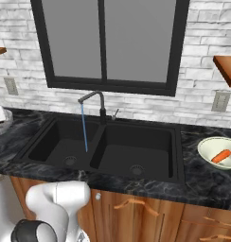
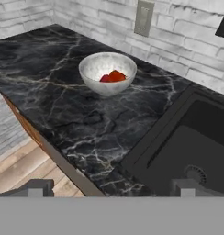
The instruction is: Pick the tomatos from the sink and place them in one bowl. Place the carrot in the other bowl. Then turn off the sink faucet.
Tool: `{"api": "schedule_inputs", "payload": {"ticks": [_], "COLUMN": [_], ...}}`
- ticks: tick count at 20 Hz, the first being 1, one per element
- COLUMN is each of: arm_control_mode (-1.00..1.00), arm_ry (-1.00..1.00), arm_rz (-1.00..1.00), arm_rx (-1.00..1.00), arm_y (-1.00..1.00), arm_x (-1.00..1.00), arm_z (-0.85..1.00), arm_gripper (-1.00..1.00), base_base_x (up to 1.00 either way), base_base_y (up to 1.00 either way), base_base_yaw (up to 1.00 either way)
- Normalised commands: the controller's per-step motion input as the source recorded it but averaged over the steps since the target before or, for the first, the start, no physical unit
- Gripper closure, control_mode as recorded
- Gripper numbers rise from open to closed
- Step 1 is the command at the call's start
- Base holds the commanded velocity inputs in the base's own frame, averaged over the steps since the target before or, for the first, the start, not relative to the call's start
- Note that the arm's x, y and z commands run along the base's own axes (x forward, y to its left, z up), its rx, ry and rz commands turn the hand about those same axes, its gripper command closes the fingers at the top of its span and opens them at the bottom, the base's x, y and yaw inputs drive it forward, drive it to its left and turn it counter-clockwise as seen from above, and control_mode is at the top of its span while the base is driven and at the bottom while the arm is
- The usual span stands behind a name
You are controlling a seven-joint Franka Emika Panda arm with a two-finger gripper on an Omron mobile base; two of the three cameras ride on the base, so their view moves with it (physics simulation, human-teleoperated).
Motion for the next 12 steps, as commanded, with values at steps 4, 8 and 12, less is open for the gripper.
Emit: {"api": "schedule_inputs", "payload": {"ticks": [4, 8, 12], "arm_control_mode": [-1.0, -1.0, -1.0], "arm_ry": [-0.02, -0.03, 0.0], "arm_rz": [0.16, 0.05, 0.0], "arm_rx": [0.0, -0.01, -0.02], "arm_y": [-0.02, -0.3, -0.68], "arm_x": [0.43, 0.37, 0.27], "arm_z": [-0.18, -0.01, 0.0], "arm_gripper": [-1.0, -1.0, -1.0], "base_base_x": [0.0, 0.0, 0.0], "base_base_y": [0.0, 0.0, 0.0], "base_base_yaw": [0.0, 0.0, 0.0]}}
